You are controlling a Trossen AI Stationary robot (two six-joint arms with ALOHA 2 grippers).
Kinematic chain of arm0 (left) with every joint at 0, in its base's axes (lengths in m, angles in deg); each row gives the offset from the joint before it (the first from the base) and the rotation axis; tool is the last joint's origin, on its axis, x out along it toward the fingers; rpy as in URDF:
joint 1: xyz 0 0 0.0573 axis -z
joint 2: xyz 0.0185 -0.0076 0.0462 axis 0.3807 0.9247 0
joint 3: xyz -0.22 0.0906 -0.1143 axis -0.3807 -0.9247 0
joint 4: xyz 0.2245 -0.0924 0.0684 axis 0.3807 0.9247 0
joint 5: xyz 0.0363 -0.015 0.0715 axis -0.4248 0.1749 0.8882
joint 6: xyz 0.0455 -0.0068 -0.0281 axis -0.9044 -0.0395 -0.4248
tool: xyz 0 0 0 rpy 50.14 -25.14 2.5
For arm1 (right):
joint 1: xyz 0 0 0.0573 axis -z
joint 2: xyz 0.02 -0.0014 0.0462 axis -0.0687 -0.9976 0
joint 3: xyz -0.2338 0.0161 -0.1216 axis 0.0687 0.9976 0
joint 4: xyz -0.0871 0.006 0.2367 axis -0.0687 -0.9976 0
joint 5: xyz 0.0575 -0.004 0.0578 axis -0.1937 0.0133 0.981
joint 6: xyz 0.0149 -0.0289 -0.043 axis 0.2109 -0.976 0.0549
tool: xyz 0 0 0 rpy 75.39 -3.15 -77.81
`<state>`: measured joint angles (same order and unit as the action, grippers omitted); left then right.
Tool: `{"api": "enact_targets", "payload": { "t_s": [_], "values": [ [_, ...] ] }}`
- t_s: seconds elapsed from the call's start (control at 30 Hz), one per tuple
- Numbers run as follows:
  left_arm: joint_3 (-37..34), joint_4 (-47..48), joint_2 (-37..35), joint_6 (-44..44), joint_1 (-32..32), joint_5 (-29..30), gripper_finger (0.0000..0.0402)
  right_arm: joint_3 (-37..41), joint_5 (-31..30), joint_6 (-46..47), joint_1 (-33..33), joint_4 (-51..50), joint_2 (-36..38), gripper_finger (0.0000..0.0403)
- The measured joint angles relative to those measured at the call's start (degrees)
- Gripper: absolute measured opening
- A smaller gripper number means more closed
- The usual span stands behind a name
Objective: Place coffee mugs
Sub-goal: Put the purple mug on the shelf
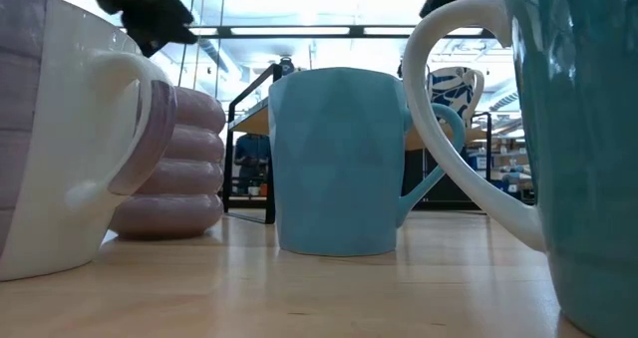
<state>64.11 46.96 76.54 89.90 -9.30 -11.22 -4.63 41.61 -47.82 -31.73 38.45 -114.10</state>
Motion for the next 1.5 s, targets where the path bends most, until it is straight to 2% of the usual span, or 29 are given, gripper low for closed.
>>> {"api": "enact_targets", "payload": {
  "t_s": [0.3, 0.47, 0.63, 0.87, 1.17, 1.5],
  "values": [
    [5.1, 6.8, 7.1, 5.0, 1.7, -8.6, 0.0142, 6.9, -4.5, -3.7, 0.0, 7.3, 0.0, 0.0142],
    [10.5, 13.1, 12.7, 6.4, 4.0, -8.8, 0.0142, 9.6, -9.9, -5.5, 0.0, 8.6, 0.2, 0.0142],
    [14.3, 13.1, 18.5, 6.9, 6.5, -8.7, 0.0142, 10.3, -15.2, -5.6, 0.0, 8.5, 0.2, 0.0142],
    [23.4, 19.9, 27.5, 9.7, 8.3, -10.8, 0.0142, 10.9, -20.9, -4.0, -0.6, 9.5, 0.2, 0.0142],
    [32.9, 23.2, 37.8, 5.5, 11.0, -10.9, 0.0142, 19.1, -25.5, -12.2, -0.5, 23.0, 0.2, 0.0142],
    [37.0, 27.4, 44.6, 8.2, 11.2, -8.6, 0.0142, 23.7, -31.1, -12.1, -0.5, 28.9, 0.2, 0.0139]
  ]
}}
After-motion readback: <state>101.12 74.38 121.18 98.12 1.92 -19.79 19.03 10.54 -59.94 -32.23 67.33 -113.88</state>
